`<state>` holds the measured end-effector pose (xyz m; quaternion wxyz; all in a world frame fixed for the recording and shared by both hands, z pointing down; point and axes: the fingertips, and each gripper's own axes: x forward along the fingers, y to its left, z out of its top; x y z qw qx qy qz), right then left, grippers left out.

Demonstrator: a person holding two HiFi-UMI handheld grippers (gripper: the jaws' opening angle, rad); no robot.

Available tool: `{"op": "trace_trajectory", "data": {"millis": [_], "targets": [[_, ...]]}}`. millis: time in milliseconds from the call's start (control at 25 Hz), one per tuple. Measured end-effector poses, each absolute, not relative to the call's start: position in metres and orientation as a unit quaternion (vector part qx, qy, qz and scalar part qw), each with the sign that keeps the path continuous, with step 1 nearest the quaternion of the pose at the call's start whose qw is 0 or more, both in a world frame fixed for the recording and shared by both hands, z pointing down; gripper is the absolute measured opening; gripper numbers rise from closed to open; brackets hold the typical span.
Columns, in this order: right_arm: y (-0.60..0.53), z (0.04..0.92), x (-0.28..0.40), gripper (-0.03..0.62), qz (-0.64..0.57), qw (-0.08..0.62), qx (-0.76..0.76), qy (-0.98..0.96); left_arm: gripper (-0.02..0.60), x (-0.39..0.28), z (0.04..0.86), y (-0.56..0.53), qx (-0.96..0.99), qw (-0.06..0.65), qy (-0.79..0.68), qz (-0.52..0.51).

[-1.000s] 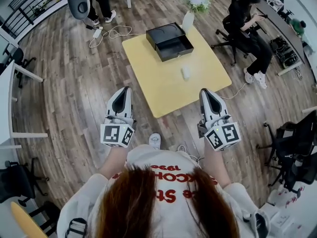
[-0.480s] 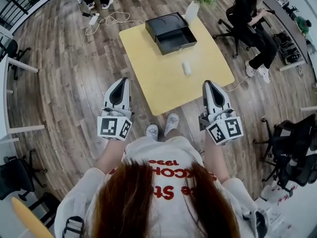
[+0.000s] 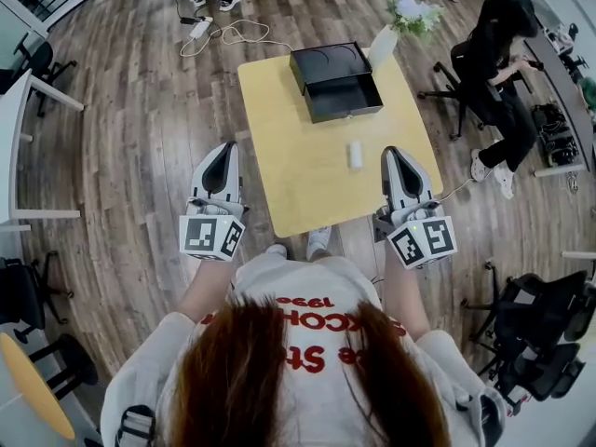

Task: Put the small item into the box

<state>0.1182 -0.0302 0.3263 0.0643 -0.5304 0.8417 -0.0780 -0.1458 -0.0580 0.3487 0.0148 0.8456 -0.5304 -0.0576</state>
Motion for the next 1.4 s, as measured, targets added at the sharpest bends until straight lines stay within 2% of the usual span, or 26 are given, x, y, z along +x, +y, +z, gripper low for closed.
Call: {"op": "trace_trajectory", "data": {"millis": [640, 1080, 1400], "targets": [[-0.127, 0.340, 0.165, 0.006, -0.090, 0.055, -0.439, 0.892, 0.008, -0.093, 0.348, -0.107, 0.795, -0.002, -0.603, -0.065], [-0.151, 0.345, 0.154, 0.006, -0.105, 0.057, -0.461, 0.879, 0.008, -0.093, 0.356, -0.139, 0.815, 0.015, -0.578, -0.047], [-0.159, 0.377, 0.147, 0.006, -0.130, 0.017, -0.494, 0.860, 0.008, -0.097, 0.375, -0.163, 0.829, 0.032, -0.557, -0.034]]}}
